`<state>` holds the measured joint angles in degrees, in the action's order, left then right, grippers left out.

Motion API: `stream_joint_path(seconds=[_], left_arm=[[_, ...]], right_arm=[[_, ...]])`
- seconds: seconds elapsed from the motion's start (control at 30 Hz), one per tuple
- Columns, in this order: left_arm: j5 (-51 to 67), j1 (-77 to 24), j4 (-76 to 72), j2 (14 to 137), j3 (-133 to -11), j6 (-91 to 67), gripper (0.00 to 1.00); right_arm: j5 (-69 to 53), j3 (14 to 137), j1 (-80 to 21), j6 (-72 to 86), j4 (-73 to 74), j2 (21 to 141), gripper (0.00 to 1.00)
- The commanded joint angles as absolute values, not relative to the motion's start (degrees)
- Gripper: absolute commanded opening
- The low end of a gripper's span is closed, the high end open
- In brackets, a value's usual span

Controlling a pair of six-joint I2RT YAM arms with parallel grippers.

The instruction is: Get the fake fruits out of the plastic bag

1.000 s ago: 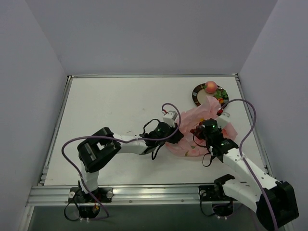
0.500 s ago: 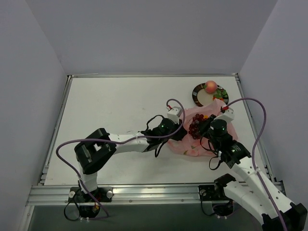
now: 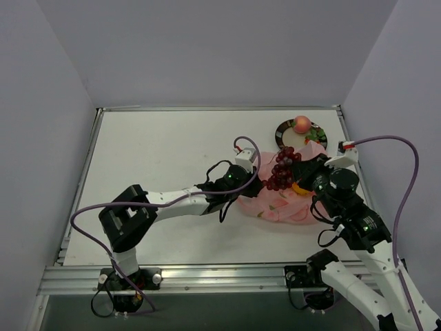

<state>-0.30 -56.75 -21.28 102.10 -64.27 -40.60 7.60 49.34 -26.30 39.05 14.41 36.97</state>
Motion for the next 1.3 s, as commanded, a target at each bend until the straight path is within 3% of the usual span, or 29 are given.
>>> stream_joint_path(seconds=[0.0,0.33,0.53,0.73,1.0,1.27], left_arm=[[-2.1,-56.95,-19.43,98.62,-64.43,-40.34,0.02],[-8.08,-56.25,-16.09,93.26,-56.18,-35.77,0.02],[-8.35,-55.99,-14.86,92.37,-55.02,-34.46,0.02],[-8.18,-55.99,-15.91,91.76,-54.49,-32.96,0.02],[-7.12,-56.34,-16.26,92.9,-56.51,-32.34,0.02],[-6.15,-56.51,-18.02,94.48,-57.39,-32.17,0.02]], right_arm=[[9.66,56.33,-26.54,36.48,9.59,39.71,0.0],[27.24,66.0,-22.09,27.7,-3.49,54.48,0.0],[16.9,63.02,-7.06,29.0,-12.81,65.2,0.0],[6.95,61.69,1.74,29.36,-20.83,78.03,0.0],[0.63,64.15,4.83,31.02,-29.52,91.31,0.0],[4.3,64.43,4.83,39.45,-34.18,98.43,0.0]])
